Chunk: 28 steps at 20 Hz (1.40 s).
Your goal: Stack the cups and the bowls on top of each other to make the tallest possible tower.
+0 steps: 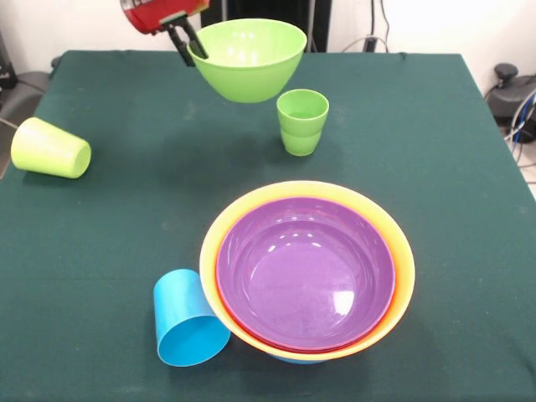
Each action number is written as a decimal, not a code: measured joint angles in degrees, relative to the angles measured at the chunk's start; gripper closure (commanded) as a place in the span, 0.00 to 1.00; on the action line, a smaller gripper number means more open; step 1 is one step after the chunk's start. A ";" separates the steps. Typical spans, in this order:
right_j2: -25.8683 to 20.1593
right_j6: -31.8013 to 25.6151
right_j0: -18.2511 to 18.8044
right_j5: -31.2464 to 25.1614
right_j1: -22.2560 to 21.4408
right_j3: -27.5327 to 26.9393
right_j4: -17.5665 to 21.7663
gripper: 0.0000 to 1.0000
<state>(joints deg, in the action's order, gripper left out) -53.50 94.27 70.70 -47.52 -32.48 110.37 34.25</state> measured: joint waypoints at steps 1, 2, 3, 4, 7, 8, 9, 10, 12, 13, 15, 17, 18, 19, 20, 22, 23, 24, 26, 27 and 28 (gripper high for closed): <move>-0.02 0.00 -0.76 0.00 -1.05 -0.45 -1.02 1.00; -0.02 0.00 -1.04 -0.01 -1.48 -0.62 -1.44 1.00; -0.03 0.00 -1.59 -0.02 -2.31 -0.96 -2.27 1.00; -0.04 0.00 -2.83 -0.17 -4.14 -1.78 -4.22 1.00; -0.01 0.00 -4.94 -0.65 -6.91 -3.35 -6.82 1.00; 0.10 0.00 -6.01 -0.97 -8.01 -4.26 -7.75 1.00; 0.17 0.00 -6.58 -1.18 -8.52 -4.75 -8.17 1.00; 0.29 0.00 -7.20 -1.41 -8.99 -5.32 -8.50 1.00; 0.83 0.00 -9.85 -2.58 -10.47 -7.94 -9.56 1.00; 1.12 0.00 -11.27 -3.31 -10.93 -9.46 -9.94 1.00; 1.64 0.00 -13.96 -4.67 -11.32 -12.63 -10.33 1.00; 2.09 0.00 -15.98 -5.51 -11.16 -15.21 -10.39 1.00; 2.62 0.00 -17.76 -6.03 -10.80 -17.59 -10.35 1.00; 2.86 0.00 -18.51 -6.19 -10.61 -18.64 -10.36 1.00; 3.09 0.00 -19.25 -6.35 -10.39 -19.70 -10.35 1.00; 4.03 0.00 -22.17 -6.93 -9.08 -24.19 -10.32 1.00; 4.21 0.00 -22.66 -7.04 -8.83 -24.97 -10.32 1.00; 5.17 0.00 -25.22 -7.79 -7.19 -29.28 -10.26 1.00; 5.76 0.00 -26.57 -8.23 -6.25 -31.62 -10.19 1.00; 6.37 0.00 -27.69 -8.61 -5.39 -33.59 -10.13 1.00; 6.98 0.00 -28.81 -8.98 -4.52 -35.57 -10.08 1.00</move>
<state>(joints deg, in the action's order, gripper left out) -46.53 94.27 41.89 -56.51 -37.01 74.80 24.17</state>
